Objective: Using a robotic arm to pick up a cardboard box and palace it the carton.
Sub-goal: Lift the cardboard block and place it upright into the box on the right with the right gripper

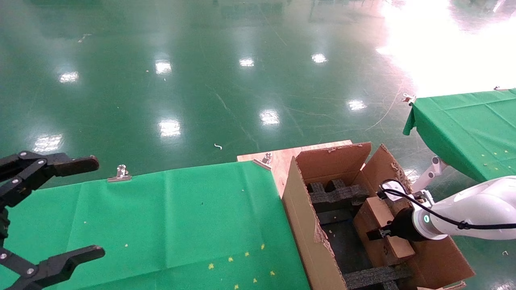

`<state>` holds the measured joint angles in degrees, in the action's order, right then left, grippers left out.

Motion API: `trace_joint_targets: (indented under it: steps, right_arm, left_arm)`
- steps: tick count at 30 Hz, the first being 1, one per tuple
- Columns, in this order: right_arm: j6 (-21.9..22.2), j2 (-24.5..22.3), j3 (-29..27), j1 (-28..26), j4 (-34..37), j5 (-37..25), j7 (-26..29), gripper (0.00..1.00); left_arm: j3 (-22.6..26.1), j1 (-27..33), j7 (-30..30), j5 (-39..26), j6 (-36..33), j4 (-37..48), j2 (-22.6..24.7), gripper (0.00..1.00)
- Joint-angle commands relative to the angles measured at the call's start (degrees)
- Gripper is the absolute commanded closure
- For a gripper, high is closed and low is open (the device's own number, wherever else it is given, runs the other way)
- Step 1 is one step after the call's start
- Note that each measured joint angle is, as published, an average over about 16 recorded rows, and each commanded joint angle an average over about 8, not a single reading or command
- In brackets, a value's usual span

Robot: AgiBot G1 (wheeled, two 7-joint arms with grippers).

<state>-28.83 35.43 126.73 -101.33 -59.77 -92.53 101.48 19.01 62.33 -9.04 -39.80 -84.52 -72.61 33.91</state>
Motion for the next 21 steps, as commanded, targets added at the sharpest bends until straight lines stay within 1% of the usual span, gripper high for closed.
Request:
trace_joint_targets:
  steps: [1,21]
  right_arm:
    - [0.1,0.1,-0.2,0.2,0.3,0.6,-0.4,0.00]
    - [-0.2,0.0,0.1,-0.1,0.0,-0.2,0.0,0.00]
  left_arm:
    - [0.0,0.0,0.0,0.0,0.0,0.0,0.0,0.00]
    - [0.0,0.0,0.0,0.0,0.0,0.0,0.0,0.00]
